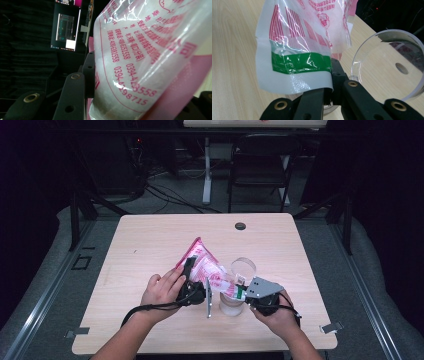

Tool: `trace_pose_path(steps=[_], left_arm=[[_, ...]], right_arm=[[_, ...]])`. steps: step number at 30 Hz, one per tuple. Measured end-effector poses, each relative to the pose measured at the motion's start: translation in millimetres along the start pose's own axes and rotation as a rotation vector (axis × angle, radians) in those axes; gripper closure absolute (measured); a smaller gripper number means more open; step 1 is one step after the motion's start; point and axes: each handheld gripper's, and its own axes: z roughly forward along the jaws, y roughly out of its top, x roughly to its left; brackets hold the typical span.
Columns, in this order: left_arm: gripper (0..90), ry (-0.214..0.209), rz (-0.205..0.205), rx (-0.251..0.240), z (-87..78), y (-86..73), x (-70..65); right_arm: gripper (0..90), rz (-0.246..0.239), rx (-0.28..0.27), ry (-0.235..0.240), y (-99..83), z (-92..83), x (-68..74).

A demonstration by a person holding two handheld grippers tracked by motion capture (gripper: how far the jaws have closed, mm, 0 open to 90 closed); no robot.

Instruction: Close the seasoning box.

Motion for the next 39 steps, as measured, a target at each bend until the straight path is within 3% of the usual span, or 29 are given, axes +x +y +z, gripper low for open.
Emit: trace_pose_path(steps=[39], left_arm=[[62.9, 0.013, 0.03, -0.011, -0.7, 5.3, 1.0]], right_arm=[[89.6, 0.009, 0.016, -0.001, -4.6, 2.5, -1.7]])
